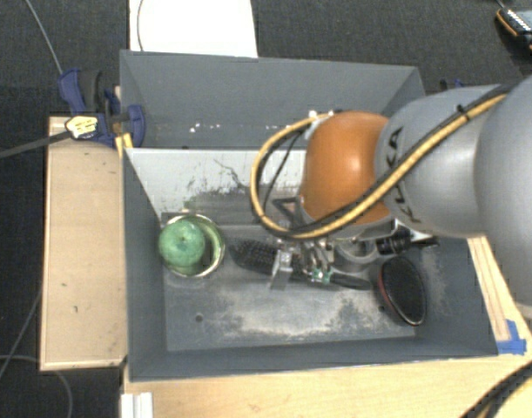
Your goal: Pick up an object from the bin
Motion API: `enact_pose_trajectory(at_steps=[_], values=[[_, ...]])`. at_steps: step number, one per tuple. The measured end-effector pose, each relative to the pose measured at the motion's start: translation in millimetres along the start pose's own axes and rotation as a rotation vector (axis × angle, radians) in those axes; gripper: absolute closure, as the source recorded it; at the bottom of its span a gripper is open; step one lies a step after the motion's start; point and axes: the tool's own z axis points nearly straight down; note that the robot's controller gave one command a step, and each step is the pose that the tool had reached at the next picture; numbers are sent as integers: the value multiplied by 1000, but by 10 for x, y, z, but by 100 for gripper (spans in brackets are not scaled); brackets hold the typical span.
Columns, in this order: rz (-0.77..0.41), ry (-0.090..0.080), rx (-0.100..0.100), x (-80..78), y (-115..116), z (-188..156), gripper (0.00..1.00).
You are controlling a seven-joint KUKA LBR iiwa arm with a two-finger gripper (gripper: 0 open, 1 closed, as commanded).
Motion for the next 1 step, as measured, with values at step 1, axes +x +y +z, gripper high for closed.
enact_pose_trajectory(at_steps=[1], values=[[-2, 5, 2, 10, -5, -136, 100]])
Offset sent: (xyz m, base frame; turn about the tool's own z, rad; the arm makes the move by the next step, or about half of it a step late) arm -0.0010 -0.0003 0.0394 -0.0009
